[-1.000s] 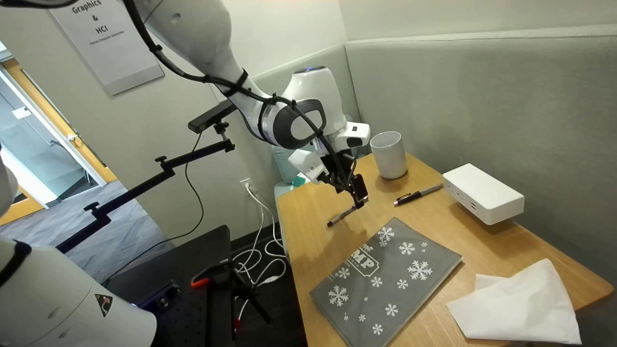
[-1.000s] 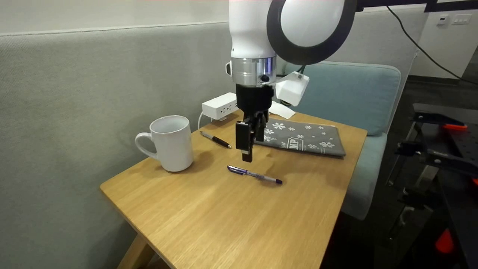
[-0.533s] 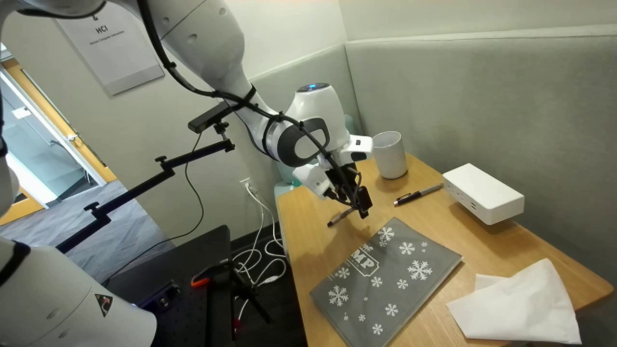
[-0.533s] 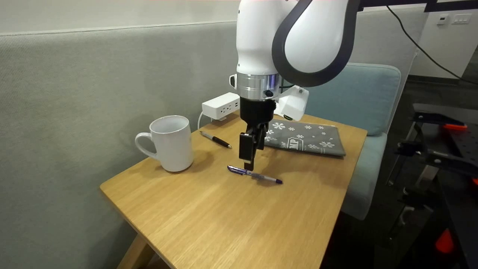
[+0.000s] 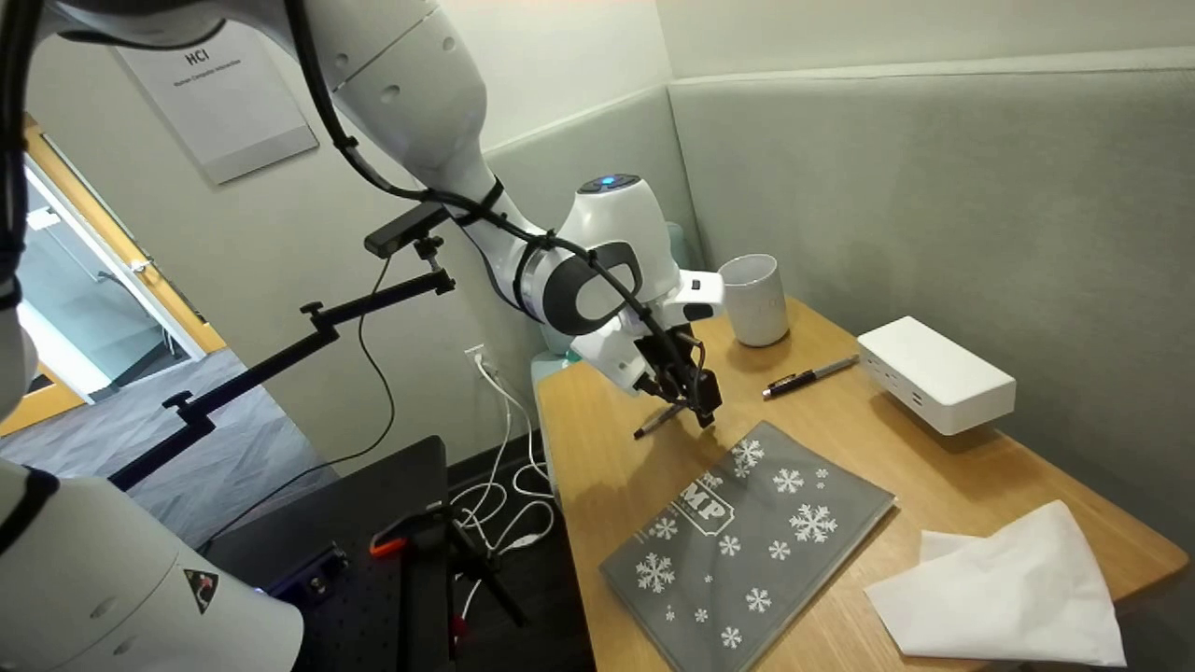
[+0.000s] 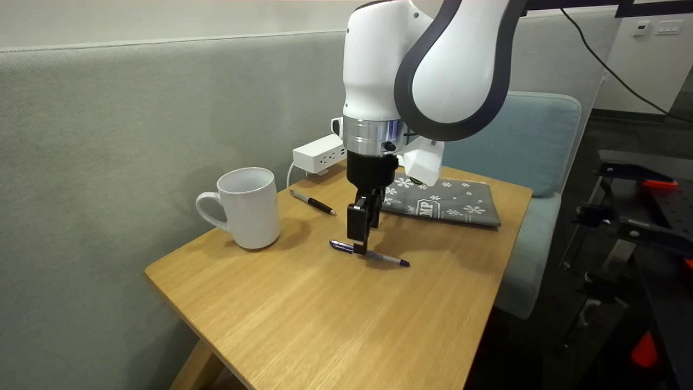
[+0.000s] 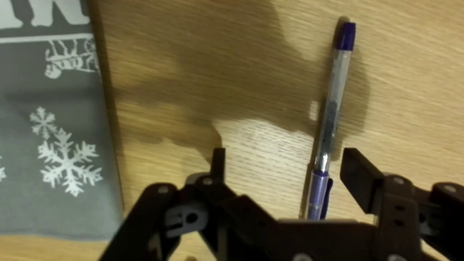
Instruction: Pick up one pen from the table and put it in the white cup. Open the grey object on the table.
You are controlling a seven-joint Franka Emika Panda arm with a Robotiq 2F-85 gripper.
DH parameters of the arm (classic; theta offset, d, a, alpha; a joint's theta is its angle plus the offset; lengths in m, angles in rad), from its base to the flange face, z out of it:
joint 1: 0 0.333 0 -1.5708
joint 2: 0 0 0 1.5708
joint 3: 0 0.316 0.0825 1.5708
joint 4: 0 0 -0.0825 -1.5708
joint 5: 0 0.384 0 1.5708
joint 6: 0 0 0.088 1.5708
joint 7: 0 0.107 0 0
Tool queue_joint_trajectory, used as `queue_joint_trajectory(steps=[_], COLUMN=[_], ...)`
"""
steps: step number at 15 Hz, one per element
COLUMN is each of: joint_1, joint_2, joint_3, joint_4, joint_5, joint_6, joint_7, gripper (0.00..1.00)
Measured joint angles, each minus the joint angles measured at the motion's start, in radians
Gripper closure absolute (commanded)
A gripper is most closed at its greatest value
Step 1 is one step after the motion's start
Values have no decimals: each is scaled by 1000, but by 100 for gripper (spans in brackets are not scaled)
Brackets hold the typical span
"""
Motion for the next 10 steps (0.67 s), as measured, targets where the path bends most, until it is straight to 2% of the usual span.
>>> queue_joint_trajectory(steps=[5,7,10], joint_1=[0,-1,-2], joint_2=[3,3,4], joint_3=[1,1,1], joint_4=[5,6,8], joint_5=[0,0,0], joint_6=[2,2,3], joint_7=[-1,-1,-1], gripper=[88,100,97])
